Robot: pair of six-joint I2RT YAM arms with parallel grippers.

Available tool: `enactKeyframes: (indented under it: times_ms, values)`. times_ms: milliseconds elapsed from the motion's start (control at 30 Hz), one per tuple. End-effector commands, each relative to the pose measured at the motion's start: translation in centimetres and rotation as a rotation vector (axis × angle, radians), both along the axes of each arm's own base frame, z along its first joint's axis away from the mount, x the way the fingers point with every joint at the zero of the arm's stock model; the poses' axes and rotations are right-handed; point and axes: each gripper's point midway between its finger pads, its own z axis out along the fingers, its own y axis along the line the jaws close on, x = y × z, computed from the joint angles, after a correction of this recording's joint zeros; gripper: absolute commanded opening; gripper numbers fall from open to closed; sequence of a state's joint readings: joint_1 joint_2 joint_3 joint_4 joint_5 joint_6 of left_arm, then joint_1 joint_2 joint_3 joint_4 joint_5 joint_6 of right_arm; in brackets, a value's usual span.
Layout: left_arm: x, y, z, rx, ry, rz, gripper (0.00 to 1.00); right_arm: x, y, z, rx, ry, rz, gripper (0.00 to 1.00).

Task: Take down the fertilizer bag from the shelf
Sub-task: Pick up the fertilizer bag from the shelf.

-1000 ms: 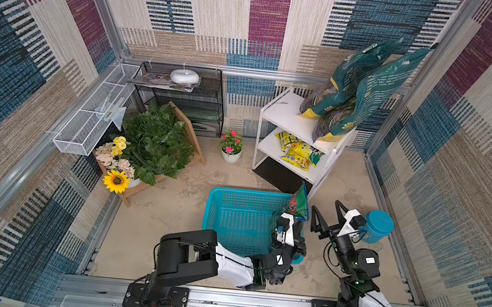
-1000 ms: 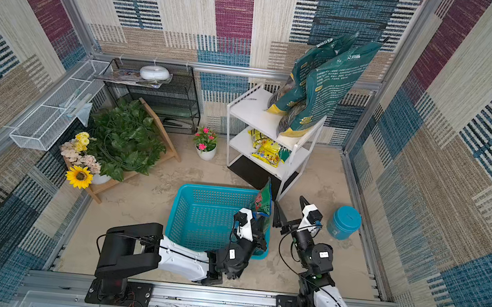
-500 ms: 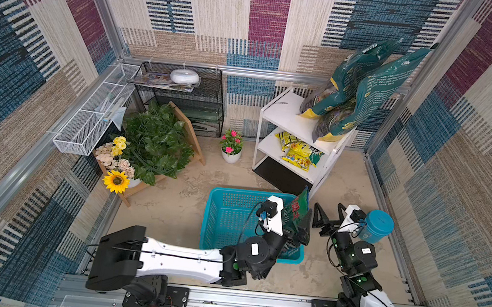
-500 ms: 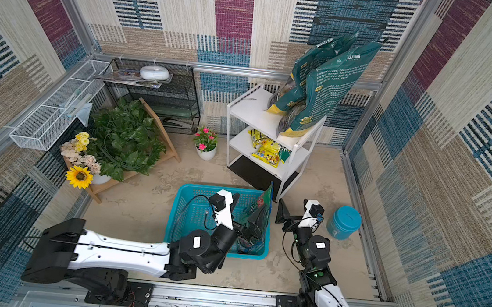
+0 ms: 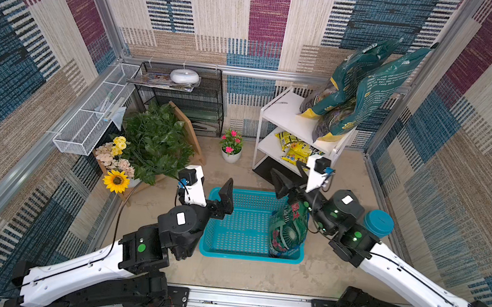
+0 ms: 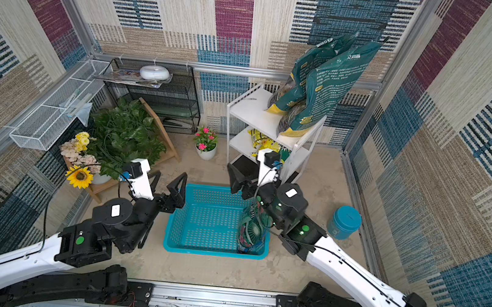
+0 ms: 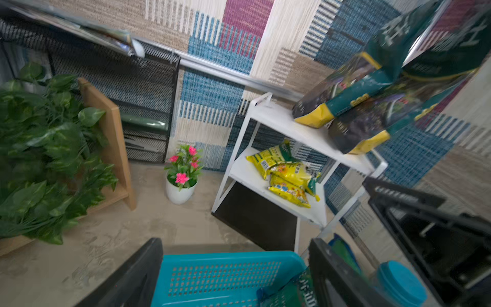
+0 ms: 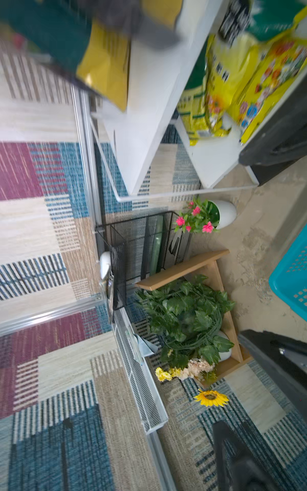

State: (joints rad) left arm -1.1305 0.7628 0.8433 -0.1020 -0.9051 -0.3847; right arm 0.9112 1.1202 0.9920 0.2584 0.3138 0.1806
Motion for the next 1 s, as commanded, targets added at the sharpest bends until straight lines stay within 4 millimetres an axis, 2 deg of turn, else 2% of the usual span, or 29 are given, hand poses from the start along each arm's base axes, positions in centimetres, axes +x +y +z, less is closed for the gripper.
enactKeyframes:
  times_ms: [0, 67, 167, 267, 333, 367, 433, 500, 533, 600, 667, 767, 867, 933, 967]
  values:
    - [0.6, 0.9, -2.5, 0.031, 0.01, 0.067, 0.91, 2.2, 1.0, 1.4, -0.135, -0.01, -0.211, 0.99]
    - [1.2, 1.3, -4.1, 0.107, 0.048, 0.127, 0.91, 3.6, 3.5, 2.7, -0.171, -0.036, -0.224, 0.99]
    - [1.6, 0.9, -4.5, 0.185, 0.091, 0.142, 0.9, 5.8, 5.2, 5.4, -0.144, -0.116, -0.298, 0.99]
    - [1.6, 2.0, -4.7, 0.195, 0.098, 0.207, 0.91, 8.0, 5.8, 7.1, -0.21, -0.163, -0.435, 0.99]
    - [1.5, 2.3, -5.1, 0.17, 0.087, 0.208, 0.91, 9.2, 4.1, 9.5, -0.153, -0.205, -0.638, 1.0]
    - [1.4, 2.3, -5.3, 0.147, 0.077, 0.196, 0.9, 9.5, 2.8, 10.5, -0.107, -0.219, -0.777, 0.99]
    - [1.1, 2.3, -5.2, 0.107, 0.07, 0.17, 0.9, 9.7, 1.5, 12.5, -0.058, -0.257, -0.958, 0.98]
    - [0.8, 2.9, -4.9, 0.084, 0.061, 0.169, 0.89, 10.5, 2.5, 13.4, -0.131, -0.321, -1.052, 0.99]
    - [0.7, 3.2, -4.7, 0.076, 0.056, 0.175, 0.89, 10.7, 2.9, 14.5, -0.146, -0.357, -1.092, 0.99]
    - [0.6, 3.7, -4.6, 0.061, 0.049, 0.182, 0.88, 10.8, 3.0, 15.8, -0.114, -0.417, -1.132, 0.99]
    - [0.6, 3.8, -4.7, 0.049, 0.043, 0.184, 0.89, 10.7, 1.4, 17.3, -0.055, -0.437, -1.149, 0.99]
    - [0.7, 3.6, -4.8, 0.058, 0.038, 0.185, 0.88, 13.3, 0.3, 17.5, -0.123, -0.407, -1.111, 0.99]
    - [0.8, 3.3, -4.8, 0.071, 0.045, 0.18, 0.89, 15.3, -2.9, 18.2, -0.088, -0.35, -1.087, 0.99]
    - [0.9, 3.1, -4.8, 0.077, 0.047, 0.176, 0.88, 15.2, -4.6, 19.4, -0.076, -0.354, -1.113, 0.99]
    - [0.9, 3.0, -4.9, 0.081, 0.049, 0.176, 0.88, 14.8, -4.9, 20.1, -0.094, -0.378, -1.121, 0.99]
